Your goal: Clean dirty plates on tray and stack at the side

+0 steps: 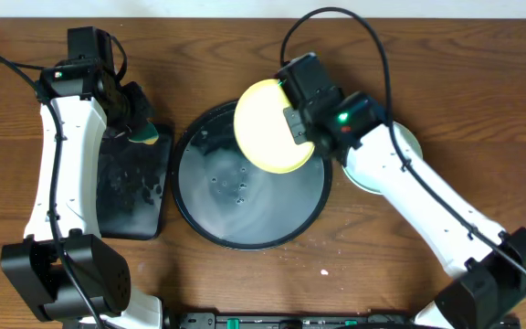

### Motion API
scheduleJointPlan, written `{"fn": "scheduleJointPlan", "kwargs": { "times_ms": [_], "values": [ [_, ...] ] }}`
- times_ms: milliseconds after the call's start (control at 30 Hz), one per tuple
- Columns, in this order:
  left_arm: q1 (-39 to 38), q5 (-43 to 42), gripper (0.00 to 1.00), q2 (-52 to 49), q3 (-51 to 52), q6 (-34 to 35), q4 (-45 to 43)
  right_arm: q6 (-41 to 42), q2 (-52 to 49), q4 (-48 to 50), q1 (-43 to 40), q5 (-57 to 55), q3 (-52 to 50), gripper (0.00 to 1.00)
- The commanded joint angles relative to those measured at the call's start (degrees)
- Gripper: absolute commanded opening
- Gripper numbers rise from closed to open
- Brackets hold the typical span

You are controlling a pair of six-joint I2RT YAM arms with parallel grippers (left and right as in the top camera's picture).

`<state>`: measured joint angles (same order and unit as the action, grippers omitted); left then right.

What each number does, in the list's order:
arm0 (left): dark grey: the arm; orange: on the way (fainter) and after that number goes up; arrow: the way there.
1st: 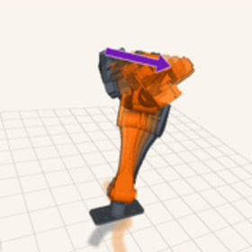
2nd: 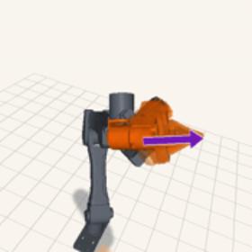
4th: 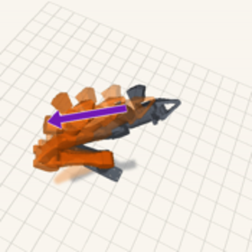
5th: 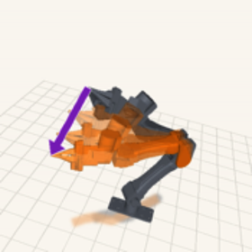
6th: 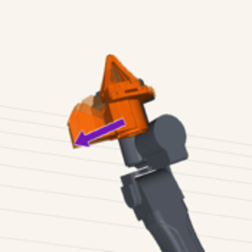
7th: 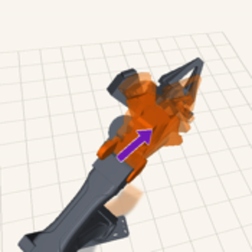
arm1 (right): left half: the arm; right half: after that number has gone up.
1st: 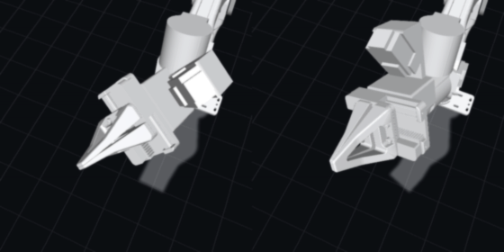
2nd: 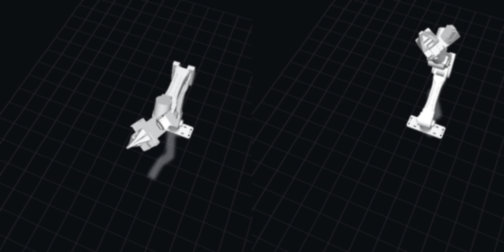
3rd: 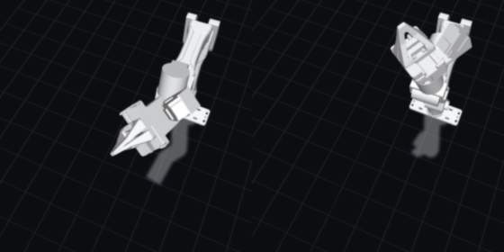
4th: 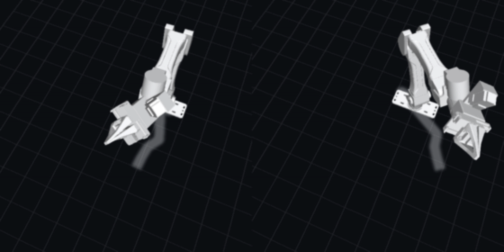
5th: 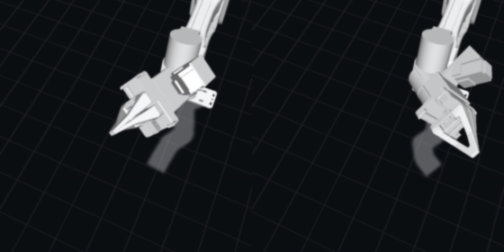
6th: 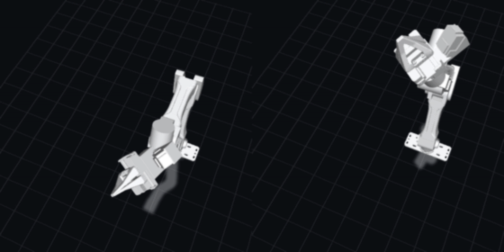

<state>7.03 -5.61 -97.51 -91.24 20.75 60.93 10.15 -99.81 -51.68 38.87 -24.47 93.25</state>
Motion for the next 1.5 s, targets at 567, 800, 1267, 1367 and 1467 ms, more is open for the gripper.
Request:
{"fn": "scheduleJointPlan", "kwargs": {
  "times_ms": [567, 800, 1267, 1367, 1467],
  "values": [
    [0.2, 0.57, 0.08, 0.15, -0.7, -1.86, 0.55, -3.61, 3.17, 0.24, 20.83, -58.31, 0.72, 0.01],
    [0.2, 0.57, 0.08, 0.15, -0.7, -1.86, 0.76, -3.3, 3.21, -0.24, 20.2, -53.27, 0.72, 0.01],
    [0.2, 0.59, 0.08, 0.15, -0.7, -1.86, 1.51, 8.07, 3.67, -6.8, 0.9, -10.88, 0.72, 0.01],
    [0.2, 0.59, 0.08, 0.15, -0.7, -1.92, 1.79, 8.07, 4.15, -8.5, -5.95, -3.02, 0.72, 0.01],
    [0.2, 0.79, 0.08, 0.15, -0.7, -2.14, 1.9, 8.09, 4.28, -10.99, -13.53, 3.76, 0.72, 0.01]
  ]
}}
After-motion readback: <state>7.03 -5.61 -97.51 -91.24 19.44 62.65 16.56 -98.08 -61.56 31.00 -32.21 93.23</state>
